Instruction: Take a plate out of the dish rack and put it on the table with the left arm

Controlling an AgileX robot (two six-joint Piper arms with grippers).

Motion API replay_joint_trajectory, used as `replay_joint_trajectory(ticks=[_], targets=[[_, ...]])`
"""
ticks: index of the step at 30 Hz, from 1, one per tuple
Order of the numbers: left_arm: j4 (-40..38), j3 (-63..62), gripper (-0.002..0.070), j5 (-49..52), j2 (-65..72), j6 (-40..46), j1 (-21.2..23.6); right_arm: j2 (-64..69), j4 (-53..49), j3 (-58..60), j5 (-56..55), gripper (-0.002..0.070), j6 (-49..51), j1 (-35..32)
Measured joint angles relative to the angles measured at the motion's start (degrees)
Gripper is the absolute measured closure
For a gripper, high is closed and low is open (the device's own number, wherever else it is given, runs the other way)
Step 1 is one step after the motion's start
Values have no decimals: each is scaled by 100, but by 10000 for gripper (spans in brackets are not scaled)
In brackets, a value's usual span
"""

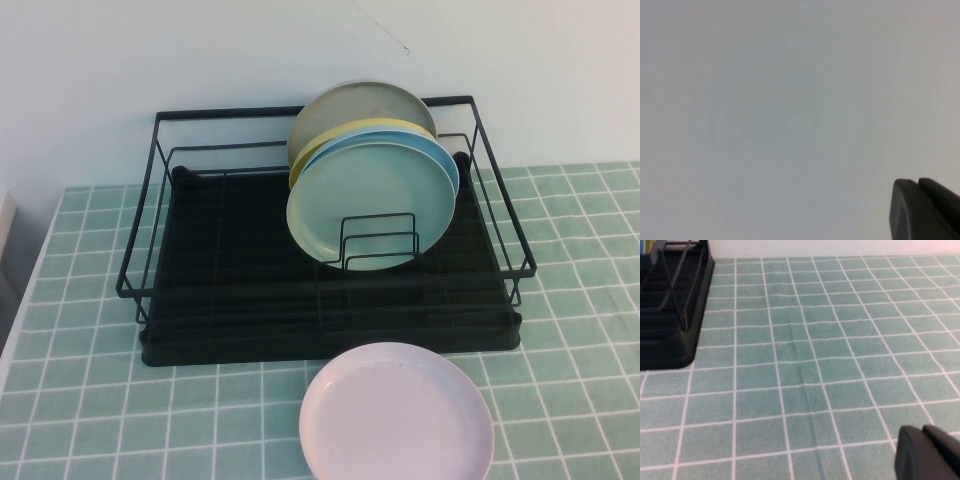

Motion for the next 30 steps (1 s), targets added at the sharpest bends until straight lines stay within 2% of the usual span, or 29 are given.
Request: replay_joint_trajectory(ticks=[5,9,15,20,25,30], targets=[[102,-696,678,1418,1301,46,0,0,0,0,0,678,0,0],[110,-741,678,1655,1980,171,0,0,2,0,0,678,0,0],[-746,-748,678,1677,2840,589,-69,0,2,0,0,678,0,0],[-1353,-875,678,1827,3810,1988,-437,0,2,0,0,678,0,0],[-2240,-1297,678,2273,4872,4385,-973,0,2,0,0,678,0,0],[-3929,-1872,678,2791,5996,6700,-1149,0,2,0,10,678,0,0]])
